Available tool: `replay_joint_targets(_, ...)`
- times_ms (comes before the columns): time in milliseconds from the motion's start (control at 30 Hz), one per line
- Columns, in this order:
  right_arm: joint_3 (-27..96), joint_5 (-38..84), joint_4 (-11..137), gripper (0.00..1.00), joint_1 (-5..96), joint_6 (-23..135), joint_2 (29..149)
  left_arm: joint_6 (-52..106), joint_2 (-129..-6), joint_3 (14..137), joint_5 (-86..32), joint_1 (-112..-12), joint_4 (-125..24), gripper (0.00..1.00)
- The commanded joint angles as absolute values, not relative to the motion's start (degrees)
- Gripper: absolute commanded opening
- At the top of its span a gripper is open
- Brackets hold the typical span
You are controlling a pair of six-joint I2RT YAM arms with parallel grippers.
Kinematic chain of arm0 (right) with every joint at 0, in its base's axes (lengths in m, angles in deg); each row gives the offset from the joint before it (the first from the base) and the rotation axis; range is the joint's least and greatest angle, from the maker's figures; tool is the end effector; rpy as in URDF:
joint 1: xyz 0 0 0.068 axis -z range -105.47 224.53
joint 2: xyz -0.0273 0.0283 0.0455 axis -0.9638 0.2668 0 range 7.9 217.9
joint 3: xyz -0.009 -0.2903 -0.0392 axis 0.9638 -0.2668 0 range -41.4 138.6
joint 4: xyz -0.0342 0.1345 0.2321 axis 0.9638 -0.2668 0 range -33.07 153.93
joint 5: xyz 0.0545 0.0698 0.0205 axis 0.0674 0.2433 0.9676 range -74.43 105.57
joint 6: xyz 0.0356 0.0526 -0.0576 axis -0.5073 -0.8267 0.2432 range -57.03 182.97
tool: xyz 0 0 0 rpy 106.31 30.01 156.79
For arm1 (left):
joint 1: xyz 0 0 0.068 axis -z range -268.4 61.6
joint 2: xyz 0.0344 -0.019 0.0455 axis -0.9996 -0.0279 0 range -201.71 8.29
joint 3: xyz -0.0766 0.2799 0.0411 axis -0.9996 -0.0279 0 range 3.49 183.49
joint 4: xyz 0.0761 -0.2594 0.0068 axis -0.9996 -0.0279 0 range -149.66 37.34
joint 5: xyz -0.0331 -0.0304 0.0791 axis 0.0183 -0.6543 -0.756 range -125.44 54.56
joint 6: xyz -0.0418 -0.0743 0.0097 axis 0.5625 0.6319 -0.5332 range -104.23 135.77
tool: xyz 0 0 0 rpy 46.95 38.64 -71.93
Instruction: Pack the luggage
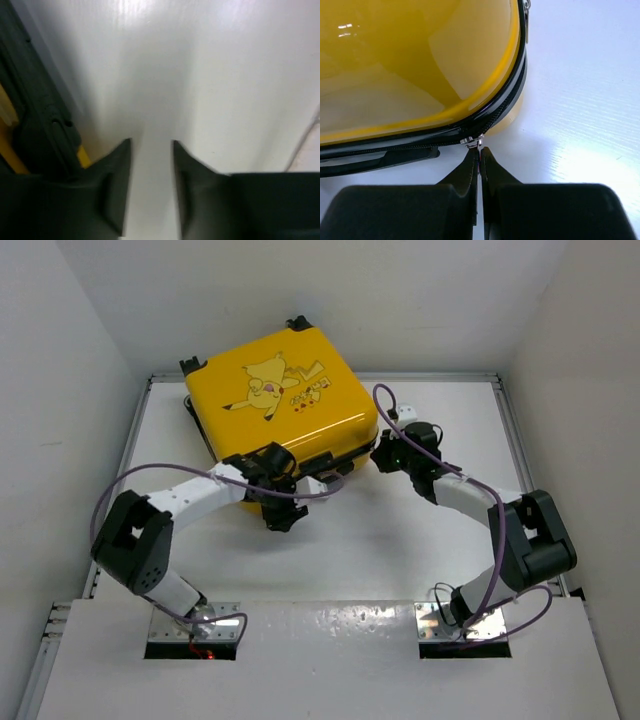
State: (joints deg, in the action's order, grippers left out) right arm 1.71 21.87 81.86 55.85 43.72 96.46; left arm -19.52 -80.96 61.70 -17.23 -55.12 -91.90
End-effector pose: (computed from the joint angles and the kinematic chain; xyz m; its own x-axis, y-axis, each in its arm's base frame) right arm 0.3444 0.1252 0.1901 -0.5485 0.1605 -0.8206 -0.2433 0.9083 0.3402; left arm 0.2500 -0.1924 0.1812 -0.2902 0.8470 -0.4454 0.9521 0.3025 -0.0452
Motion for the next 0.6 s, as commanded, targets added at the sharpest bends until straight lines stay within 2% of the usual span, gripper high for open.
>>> replay_joint_targets(0, 1.49, 18.03, 79.14, 0.00, 57.74, 44.86, 95.97, -17.02, -72.23, 65.70, -12.79, -55.89, -91.68, 0.48)
replay_joint_targets(67, 1.75, 18.38, 79.22, 0.00, 56.77, 44.33, 96.41, -11.34, -67.16, 65.71, -10.84, -53.53, -85.03, 0.58)
replay_joint_targets(100, 2.01, 18.64, 79.22, 0.00, 56.60, 44.33, 96.41, -10.17, -65.73, 64.15, -11.44, -52.38, -80.04, 0.72)
replay_joint_targets(133, 2.19, 18.73, 79.22, 0.00, 56.16, 44.07, 96.67, -8.76, -64.50, 63.26, -13.28, -50.97, -77.47, 0.74)
replay_joint_targets(267, 2.72, 19.17, 79.31, 0.00, 54.76, 43.54, 97.20, -6.82, -65.88, 60.71, -32.57, -43.24, -71.56, 0.72)
replay_joint_targets(400, 2.46, 19.17, 79.93, 0.00, 54.75, 43.02, 97.46, -6.11, -72.55, 62.01, -37.90, -41.39, -70.07, 0.69)
replay_joint_targets(567, 2.28, 19.52, 79.93, 0.00, 54.75, 43.01, 97.64, -5.06, -77.84, 63.69, -43.86, -39.18, -67.96, 0.69)
